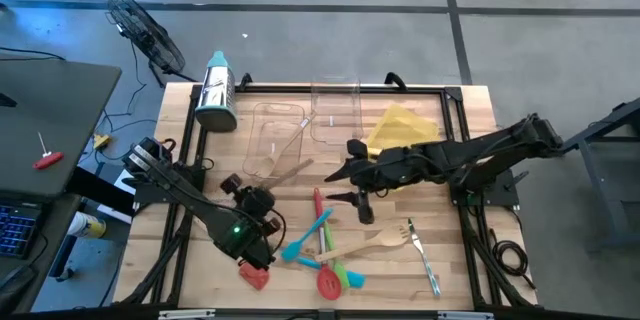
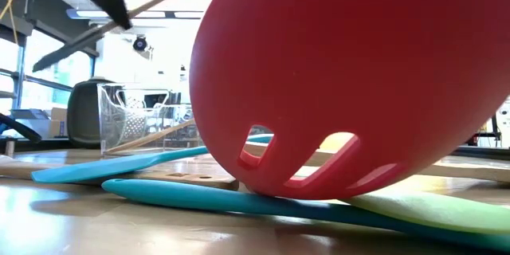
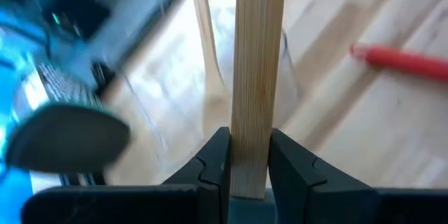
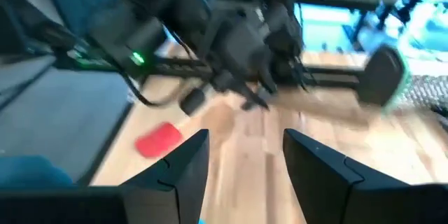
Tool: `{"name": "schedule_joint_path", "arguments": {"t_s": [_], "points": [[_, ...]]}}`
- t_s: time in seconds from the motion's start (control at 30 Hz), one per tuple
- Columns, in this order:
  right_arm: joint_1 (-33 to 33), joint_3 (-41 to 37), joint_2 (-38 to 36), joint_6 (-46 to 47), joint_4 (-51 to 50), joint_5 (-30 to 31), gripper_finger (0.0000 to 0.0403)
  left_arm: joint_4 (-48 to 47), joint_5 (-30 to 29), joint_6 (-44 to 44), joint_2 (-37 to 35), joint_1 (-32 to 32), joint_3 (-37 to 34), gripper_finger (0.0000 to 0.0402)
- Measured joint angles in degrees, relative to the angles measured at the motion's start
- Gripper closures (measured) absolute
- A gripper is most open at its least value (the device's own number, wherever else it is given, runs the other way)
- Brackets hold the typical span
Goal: Pick & Place Kitchen Items
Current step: Put the gray spatula into the right transparent bin
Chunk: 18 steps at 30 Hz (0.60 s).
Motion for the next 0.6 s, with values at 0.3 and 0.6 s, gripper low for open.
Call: {"name": "schedule_joint_path", "arguments": {"t_s": [0.3,0.6], "points": [[-1.70,0.02,0.55,3.91,2.20,16.39,0.0227,0.07,-17.01,7.98,0.00,1.10,-0.02,0.0339],[-2.84,0.09,1.73,7.42,-1.34,9.13,0.0227,0.07,-24.24,13.69,0.00,7.50,-0.04,0.0339]]}}
